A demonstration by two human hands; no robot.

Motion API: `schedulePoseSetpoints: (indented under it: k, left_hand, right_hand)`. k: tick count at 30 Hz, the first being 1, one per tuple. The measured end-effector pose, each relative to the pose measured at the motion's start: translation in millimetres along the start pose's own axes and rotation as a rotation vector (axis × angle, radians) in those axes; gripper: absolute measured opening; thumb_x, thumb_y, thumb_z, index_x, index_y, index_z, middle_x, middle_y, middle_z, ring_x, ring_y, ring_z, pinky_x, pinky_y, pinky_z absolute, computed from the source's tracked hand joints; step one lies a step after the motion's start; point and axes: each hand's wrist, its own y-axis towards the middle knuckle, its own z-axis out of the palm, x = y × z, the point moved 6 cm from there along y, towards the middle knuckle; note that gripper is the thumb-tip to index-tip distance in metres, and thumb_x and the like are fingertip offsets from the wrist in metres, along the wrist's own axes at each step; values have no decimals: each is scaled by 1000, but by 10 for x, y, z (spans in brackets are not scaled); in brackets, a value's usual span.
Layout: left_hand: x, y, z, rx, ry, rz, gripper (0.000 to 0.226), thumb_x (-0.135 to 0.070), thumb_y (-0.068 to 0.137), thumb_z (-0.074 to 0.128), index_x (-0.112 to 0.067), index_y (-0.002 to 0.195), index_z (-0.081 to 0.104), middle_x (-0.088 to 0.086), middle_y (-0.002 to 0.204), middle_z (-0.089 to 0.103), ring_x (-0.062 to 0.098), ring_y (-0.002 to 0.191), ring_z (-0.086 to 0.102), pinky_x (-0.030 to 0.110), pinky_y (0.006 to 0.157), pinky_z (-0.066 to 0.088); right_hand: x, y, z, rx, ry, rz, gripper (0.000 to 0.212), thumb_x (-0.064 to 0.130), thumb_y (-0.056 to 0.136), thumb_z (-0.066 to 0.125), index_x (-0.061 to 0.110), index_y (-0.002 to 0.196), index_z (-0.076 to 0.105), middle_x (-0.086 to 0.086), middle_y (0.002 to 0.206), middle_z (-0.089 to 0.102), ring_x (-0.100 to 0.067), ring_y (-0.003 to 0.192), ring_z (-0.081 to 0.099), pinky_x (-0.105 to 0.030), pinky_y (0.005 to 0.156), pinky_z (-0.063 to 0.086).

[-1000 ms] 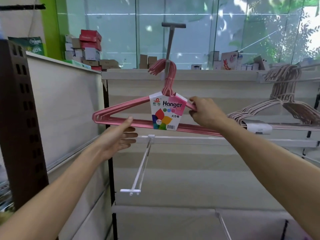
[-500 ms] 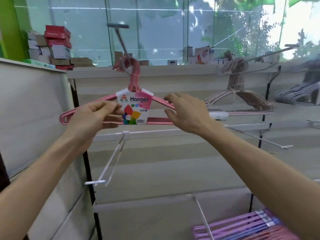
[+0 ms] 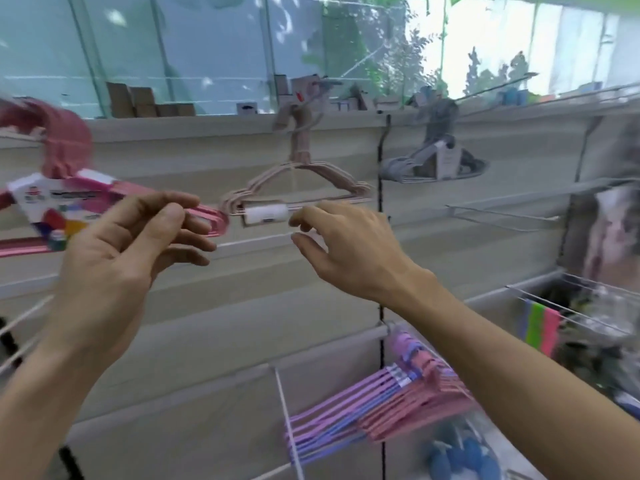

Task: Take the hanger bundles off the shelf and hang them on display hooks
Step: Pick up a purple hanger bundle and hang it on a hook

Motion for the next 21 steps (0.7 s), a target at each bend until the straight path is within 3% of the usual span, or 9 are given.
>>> schedulePoseSetpoints:
  k: [9,15,21]
  left_hand:
    - [245,-171,2128,180,-207,-15,40,-54,86,66,-23,111,63,-1,91,67,26,83,68,33,72,57]
    - [415,-306,3431,307,-344,-77,41,-55,85,67,-24,112,64,-2,94,67,28,85,68,34,72,55]
    - [507,-401,4626,449,-535,-139,31,-45,88,66,-21,109,64,0,90,65,24,80,67,32,70,56]
  right_hand:
    - [-1303,-1483,-695,79,-102,231,29,36,90,54,20,108,71,1,96,73,-29,89,69,-38,70,53]
    - [-2024,-2499,-1102,169,-184,396,29,34,92,54,19,109,71,-2,99,73,-30,91,69,-43,74,55]
    - [-2630,-3218,-1508,168,-311,542,25,32,91,56,17,105,70,-3,96,71,-31,89,67,-42,72,54]
